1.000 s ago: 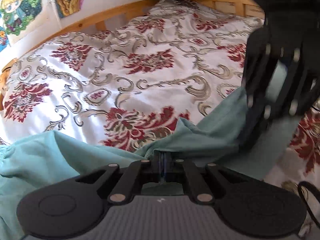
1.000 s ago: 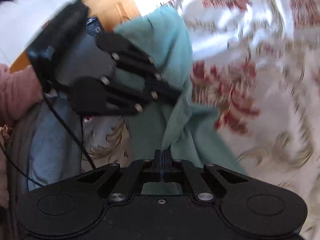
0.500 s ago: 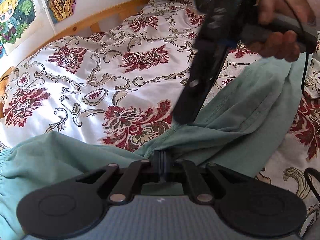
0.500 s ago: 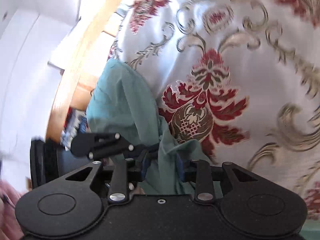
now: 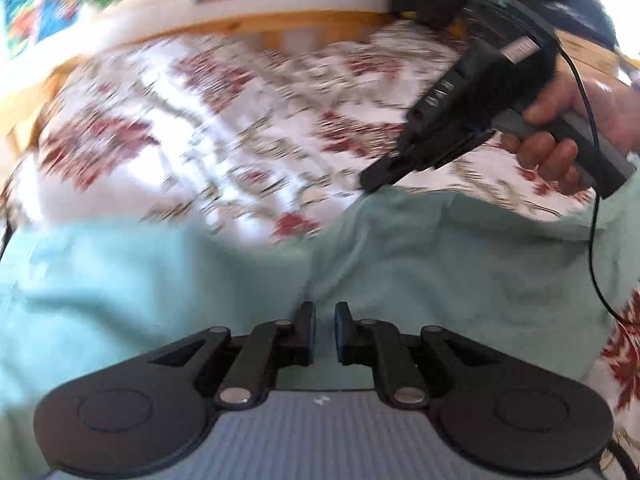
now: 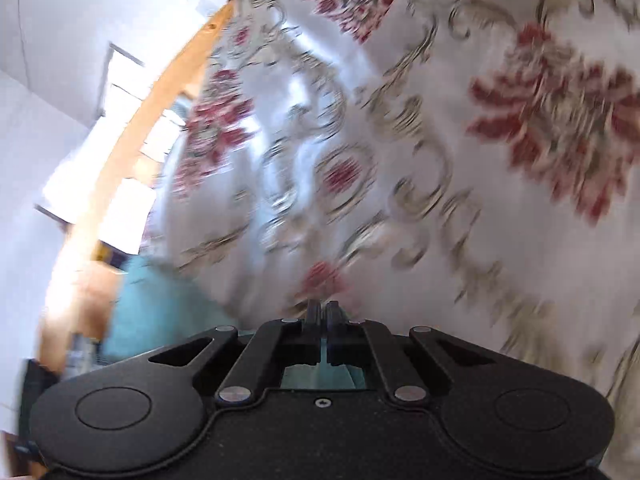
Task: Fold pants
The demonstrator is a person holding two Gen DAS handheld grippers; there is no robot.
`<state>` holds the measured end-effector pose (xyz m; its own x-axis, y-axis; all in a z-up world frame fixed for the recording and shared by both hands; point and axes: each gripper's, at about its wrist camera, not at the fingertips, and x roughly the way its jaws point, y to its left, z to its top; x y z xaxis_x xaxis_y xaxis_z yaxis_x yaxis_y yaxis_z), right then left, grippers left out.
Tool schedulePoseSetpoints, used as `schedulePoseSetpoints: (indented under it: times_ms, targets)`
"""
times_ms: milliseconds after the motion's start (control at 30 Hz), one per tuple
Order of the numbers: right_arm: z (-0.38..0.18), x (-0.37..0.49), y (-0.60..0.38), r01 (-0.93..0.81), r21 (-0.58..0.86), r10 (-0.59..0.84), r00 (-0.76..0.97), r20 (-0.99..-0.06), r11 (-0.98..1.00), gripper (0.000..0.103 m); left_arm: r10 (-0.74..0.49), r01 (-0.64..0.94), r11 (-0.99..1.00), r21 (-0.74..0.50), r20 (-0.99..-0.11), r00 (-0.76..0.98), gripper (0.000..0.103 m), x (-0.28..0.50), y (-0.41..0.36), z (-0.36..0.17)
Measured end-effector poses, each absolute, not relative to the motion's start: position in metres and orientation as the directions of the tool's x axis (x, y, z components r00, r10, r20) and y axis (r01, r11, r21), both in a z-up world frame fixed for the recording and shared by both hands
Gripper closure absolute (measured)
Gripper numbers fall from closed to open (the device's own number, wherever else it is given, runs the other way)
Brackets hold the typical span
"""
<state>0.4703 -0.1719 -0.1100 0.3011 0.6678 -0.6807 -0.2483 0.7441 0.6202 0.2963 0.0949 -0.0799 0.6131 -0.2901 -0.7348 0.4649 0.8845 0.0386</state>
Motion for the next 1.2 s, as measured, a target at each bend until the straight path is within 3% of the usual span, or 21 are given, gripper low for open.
schedulePoseSetpoints:
  times_ms: [167,200,300,367,400,433,500,533,567,600,633,667,733,800,867,900,933,1067,1200]
  targets:
    - [-0.128,0.492,-0.168,-0.286,0.465,0.543,0.362,-0.758,0.838,0.102,-0.202,0.368,0.929,0.051,-0.761,0.616,0.090,0.307,0.114,-0.084]
    - [-0.126,0.492,-0.174,-0.283,0.451,0.530,0.372,-0.762,0.846,0.096,-0.196,0.363,0.930,0.055,-0.761,0.619,0.090,0.307,0.115,-0.083]
    - [-0.104,0.471,-0.189,-0.305,0.459,0.550,0.401,-0.733,0.834,0.092,-0.192,0.366,0.927,0.076,-0.742,0.642,0.089,0.302,0.116,-0.078]
    - [-0.087,0.442,-0.186,-0.335,0.496,0.596,0.365,-0.715,0.801,0.086,-0.210,0.369,0.926,0.081,-0.701,0.681,0.067,0.297,0.117,-0.070]
    - [-0.085,0.425,-0.183,-0.341,0.531,0.629,0.341,-0.699,0.775,0.081,-0.222,0.367,0.927,0.076,-0.678,0.701,0.061,0.295,0.118,-0.066]
    - [-0.086,0.407,-0.183,-0.340,0.570,0.662,0.316,-0.680,0.748,0.069,-0.231,0.359,0.931,0.065,-0.656,0.719,0.055,0.295,0.120,-0.062]
    - [-0.096,0.380,-0.182,-0.328,0.605,0.687,0.289,-0.667,0.725,0.055,-0.244,0.336,0.941,0.028,-0.631,0.736,0.054,0.298,0.125,-0.057]
    - [-0.105,0.371,-0.182,-0.325,0.583,0.666,0.299,-0.683,0.744,0.055,-0.224,0.311,0.950,0.024,-0.640,0.735,0.054,0.305,0.126,-0.059]
    - [-0.112,0.369,-0.179,-0.320,0.550,0.635,0.321,-0.703,0.771,0.056,-0.178,0.271,0.962,0.042,-0.657,0.732,0.058,0.312,0.128,-0.062]
    - [-0.121,0.370,-0.183,-0.301,0.513,0.594,0.355,-0.722,0.803,0.068,-0.129,0.230,0.971,0.059,-0.682,0.720,0.065,0.318,0.132,-0.066]
    - [-0.129,0.374,-0.193,-0.258,0.511,0.572,0.392,-0.721,0.820,0.089,-0.104,0.201,0.978,0.061,-0.692,0.714,0.077,0.322,0.135,-0.068]
    - [-0.136,0.379,-0.206,-0.191,0.534,0.560,0.421,-0.714,0.824,0.091,-0.100,0.184,0.982,0.047,-0.694,0.713,0.081,0.323,0.140,-0.068]
    - [-0.124,0.372,-0.229,-0.074,0.504,0.463,0.528,-0.712,0.860,0.061,-0.118,0.155,0.988,-0.010,-0.701,0.703,0.081,0.326,0.147,-0.064]
    - [-0.099,0.352,-0.247,-0.098,0.504,0.460,0.583,-0.670,0.858,0.050,-0.113,0.117,0.992,-0.044,-0.713,0.692,0.077,0.327,0.146,-0.057]
    - [-0.076,0.326,-0.258,-0.136,0.552,0.518,0.579,-0.629,0.822,0.040,-0.100,0.097,0.994,-0.045,-0.704,0.703,0.038,0.324,0.141,-0.046]
    - [-0.066,0.308,-0.264,-0.155,0.572,0.543,0.579,-0.608,0.806,0.031,-0.085,0.095,0.995,-0.023,-0.688,0.721,0.031,0.320,0.135,-0.039]
    - [-0.061,0.293,-0.267,-0.162,0.573,0.548,0.578,-0.605,0.804,0.026,-0.062,0.096,0.995,0.013,-0.678,0.732,0.024,0.317,0.127,-0.034]
    - [-0.071,0.249,-0.291,-0.054,0.543,0.462,0.601,-0.653,0.838,0.022,-0.004,0.127,0.983,0.132,-0.680,0.733,0.020,0.298,0.091,-0.019]
    - [-0.072,0.216,-0.328,0.088,0.515,0.332,0.671,-0.663,0.852,0.001,-0.028,0.158,0.978,0.138,-0.660,0.750,0.005,0.275,0.058,-0.001]
